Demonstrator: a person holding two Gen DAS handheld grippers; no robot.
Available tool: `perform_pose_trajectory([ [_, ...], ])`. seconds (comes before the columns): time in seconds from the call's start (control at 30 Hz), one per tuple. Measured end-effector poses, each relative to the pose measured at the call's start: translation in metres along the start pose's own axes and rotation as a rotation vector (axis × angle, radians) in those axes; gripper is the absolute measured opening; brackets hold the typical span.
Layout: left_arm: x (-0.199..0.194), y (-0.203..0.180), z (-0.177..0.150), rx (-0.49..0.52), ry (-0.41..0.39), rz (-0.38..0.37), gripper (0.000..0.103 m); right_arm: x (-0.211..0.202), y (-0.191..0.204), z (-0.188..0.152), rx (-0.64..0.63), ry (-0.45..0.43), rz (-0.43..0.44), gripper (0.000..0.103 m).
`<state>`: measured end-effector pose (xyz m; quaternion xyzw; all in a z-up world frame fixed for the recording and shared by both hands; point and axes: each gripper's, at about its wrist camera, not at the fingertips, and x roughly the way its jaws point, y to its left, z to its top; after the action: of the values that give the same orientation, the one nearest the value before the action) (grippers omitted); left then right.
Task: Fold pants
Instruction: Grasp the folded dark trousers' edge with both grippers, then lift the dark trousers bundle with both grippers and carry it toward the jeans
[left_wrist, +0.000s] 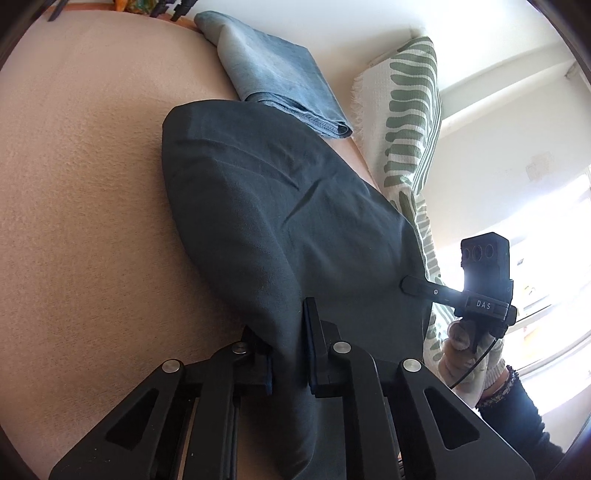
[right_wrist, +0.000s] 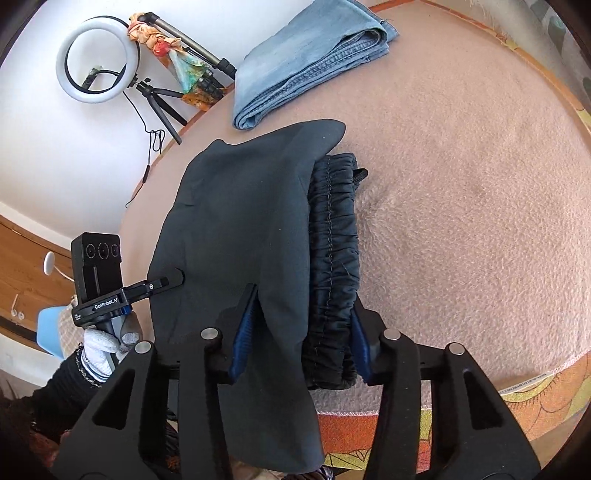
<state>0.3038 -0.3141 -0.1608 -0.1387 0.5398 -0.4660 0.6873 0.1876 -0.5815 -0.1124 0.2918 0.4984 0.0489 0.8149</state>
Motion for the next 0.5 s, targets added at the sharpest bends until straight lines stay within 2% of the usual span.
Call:
perform_pose_trajectory([
  [0.13, -0.001, -0.002, 0.000, 0.017, -0.006, 0.007, 0.008, -0.003, 0.003, 0.002, -0.015, 0.004, -0.010, 0.037],
  [0.23, -0.001, 0.002, 0.000, -0.001, -0.005, 0.003, 0.008, 0.003, -0.007, 0.005, 0.041, 0.026, -0.034, 0.060],
  [0.27, -0.002, 0.002, -0.001, -0.002, -0.004, 0.004, 0.008, 0.006, -0.008, 0.005, 0.041, 0.025, -0.059, 0.073],
  [0.33, -0.001, 0.004, -0.001, -0.004, 0.000, 0.002, 0.008, 0.009, -0.011, 0.005, 0.046, 0.020, -0.043, 0.081],
  [0.37, 0.000, 0.005, -0.001, -0.009, 0.002, 0.001, 0.008, 0.011, -0.010, 0.005, 0.047, 0.028, -0.027, 0.078],
  [0.4, 0.001, 0.006, 0.000, -0.014, 0.003, 0.000, 0.008, 0.015, -0.009, 0.005, 0.059, 0.047, 0.014, 0.058],
  [0.5, 0.001, 0.007, 0.000, -0.024, -0.002, 0.001, 0.008, 0.014, 0.001, 0.001, 0.034, 0.020, -0.049, 0.052],
])
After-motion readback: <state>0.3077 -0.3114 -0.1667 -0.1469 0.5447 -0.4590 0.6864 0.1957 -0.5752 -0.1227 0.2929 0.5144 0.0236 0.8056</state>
